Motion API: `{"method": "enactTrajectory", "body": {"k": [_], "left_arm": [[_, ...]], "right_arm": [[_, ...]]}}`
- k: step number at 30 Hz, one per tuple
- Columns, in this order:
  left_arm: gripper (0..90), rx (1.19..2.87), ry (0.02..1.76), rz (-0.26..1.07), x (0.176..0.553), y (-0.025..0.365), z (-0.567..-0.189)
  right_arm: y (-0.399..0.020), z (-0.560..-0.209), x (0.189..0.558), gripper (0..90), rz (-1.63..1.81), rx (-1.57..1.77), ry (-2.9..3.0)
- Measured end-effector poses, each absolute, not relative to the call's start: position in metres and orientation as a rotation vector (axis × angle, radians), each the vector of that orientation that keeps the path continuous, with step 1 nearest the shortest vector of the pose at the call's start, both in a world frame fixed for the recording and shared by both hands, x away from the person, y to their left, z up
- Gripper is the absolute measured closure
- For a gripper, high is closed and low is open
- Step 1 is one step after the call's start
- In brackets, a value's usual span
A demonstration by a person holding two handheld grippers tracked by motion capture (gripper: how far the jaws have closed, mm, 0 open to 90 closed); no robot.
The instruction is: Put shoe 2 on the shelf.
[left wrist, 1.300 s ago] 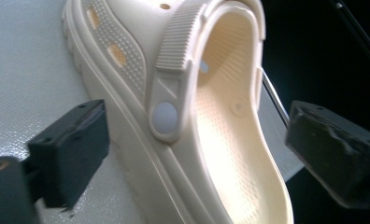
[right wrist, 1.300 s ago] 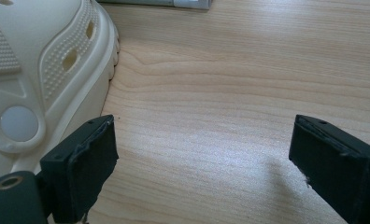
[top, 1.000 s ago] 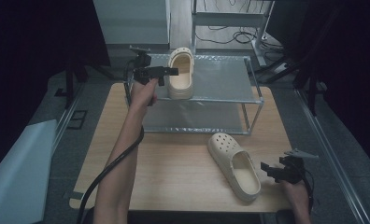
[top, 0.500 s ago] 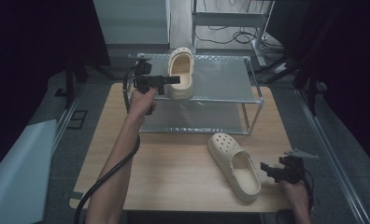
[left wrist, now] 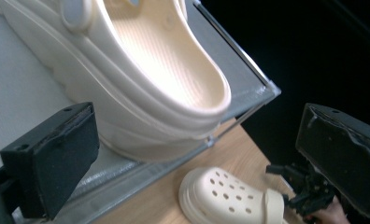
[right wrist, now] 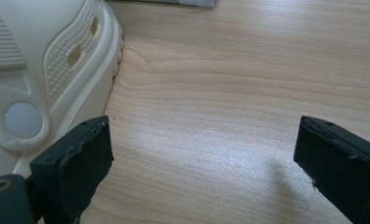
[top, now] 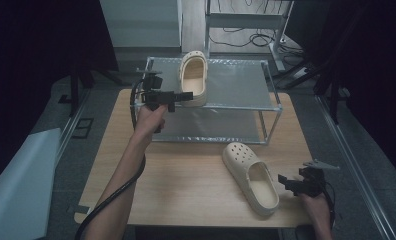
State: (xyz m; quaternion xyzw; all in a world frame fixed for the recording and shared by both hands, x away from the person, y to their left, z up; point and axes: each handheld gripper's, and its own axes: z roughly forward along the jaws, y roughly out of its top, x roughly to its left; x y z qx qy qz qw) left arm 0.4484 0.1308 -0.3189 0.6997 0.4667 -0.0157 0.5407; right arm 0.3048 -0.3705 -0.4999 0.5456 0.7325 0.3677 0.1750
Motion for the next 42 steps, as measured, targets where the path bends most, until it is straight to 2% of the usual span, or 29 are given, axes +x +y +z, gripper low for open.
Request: {"method": "enactTrajectory", "body": {"k": [7,11,12,15,22,26,29,42], "left_arm": [[0.0,1.653,1.064,0.006,0.428,0.129,-0.325],[0.0,1.702,1.056,-0.014,0.418,0.127,-0.331],[0.0,1.689,1.059,0.023,0.413,0.128,-0.331],[0.0,1.658,1.065,-0.025,0.403,0.132,-0.338],[0.3,1.675,1.047,-0.023,0.381,0.131,-0.353],[0.0,1.723,1.028,0.045,0.365,0.132,-0.355],[0.0,1.726,1.027,0.044,0.359,0.134,-0.359],[0.3,1.770,1.060,0.133,0.340,0.136,-0.411]], "right_arm": [[-0.371,-0.499,0.304,3.8,1.032,1.531,2.087],[-0.373,-0.496,0.301,3.9,1.080,1.527,2.047],[-0.373,-0.497,0.303,3.8,1.085,1.537,2.050],[-0.372,-0.498,0.304,3.0,1.082,1.555,2.062],[-0.367,-0.494,0.304,3.2,1.074,1.504,2.081],[-0.366,-0.496,0.303,3.2,1.066,1.505,2.090],[-0.364,-0.496,0.303,3.2,1.047,1.493,2.105],[-0.358,-0.497,0.303,3.2,1.024,1.468,2.141]]}}
